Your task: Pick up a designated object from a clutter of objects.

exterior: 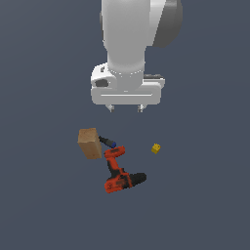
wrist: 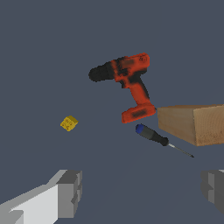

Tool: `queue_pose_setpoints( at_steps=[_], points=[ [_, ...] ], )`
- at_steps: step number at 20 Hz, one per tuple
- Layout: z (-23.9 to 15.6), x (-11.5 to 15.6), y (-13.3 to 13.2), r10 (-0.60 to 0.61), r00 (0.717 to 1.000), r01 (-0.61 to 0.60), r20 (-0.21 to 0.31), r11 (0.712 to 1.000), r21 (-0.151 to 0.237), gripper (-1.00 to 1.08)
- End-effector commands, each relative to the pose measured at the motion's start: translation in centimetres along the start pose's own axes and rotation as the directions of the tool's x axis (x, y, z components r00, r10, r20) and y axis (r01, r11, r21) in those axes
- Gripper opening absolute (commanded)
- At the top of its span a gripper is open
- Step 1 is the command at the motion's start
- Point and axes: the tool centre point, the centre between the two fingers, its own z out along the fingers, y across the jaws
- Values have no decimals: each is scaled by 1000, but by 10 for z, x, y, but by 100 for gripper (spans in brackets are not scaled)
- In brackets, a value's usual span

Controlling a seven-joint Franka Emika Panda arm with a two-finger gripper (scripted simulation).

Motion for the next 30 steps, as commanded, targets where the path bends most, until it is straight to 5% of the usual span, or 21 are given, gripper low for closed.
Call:
queue_pose_setpoints(
  at_steps=[1,17,30],
  points=[
    [0,0,0,0,1000,0,0,1000,0,108],
    [6,7,5,50,999,-50,-2,999,2,108],
    [32,37,2,245,969,-245,-15,969,-24,108]
  ],
)
